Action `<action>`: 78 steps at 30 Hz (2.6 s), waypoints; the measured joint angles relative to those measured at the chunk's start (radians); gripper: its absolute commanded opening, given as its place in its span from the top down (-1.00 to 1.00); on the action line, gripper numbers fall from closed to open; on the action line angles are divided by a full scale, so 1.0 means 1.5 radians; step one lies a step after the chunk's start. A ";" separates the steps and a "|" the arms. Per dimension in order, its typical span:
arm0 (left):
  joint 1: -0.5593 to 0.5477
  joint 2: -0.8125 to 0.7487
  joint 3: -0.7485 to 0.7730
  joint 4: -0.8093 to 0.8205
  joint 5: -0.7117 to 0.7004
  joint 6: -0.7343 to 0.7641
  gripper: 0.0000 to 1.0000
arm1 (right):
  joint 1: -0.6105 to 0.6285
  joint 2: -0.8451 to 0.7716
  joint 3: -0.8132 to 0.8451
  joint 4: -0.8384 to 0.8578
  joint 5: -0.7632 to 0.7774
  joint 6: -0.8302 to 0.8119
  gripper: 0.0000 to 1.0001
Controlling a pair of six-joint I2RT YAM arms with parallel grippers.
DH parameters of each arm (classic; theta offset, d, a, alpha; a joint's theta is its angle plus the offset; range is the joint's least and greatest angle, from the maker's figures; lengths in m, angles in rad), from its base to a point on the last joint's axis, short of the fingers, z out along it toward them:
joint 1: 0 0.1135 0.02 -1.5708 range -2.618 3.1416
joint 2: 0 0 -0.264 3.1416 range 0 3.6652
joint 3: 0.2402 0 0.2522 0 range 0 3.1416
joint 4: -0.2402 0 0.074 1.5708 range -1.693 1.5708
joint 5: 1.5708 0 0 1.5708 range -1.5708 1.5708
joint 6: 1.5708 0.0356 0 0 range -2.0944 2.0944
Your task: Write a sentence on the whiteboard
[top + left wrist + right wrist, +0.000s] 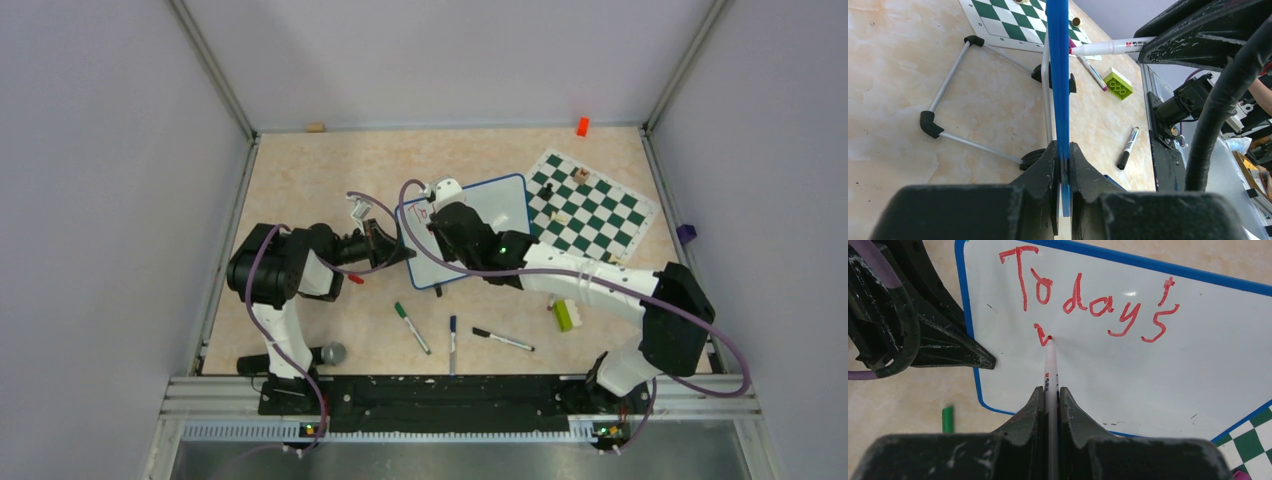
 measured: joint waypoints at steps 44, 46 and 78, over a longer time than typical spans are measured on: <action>0.001 0.000 0.000 0.000 0.002 0.000 1.00 | -0.014 -0.008 -0.024 -0.011 -0.078 0.009 1.00; 0.001 0.000 0.000 0.000 0.002 0.000 1.00 | -0.014 -0.008 -0.024 -0.008 -0.081 0.009 1.00; 0.001 0.000 0.000 0.004 0.006 0.000 1.00 | -0.029 -0.068 -0.017 -0.026 -0.061 0.008 1.00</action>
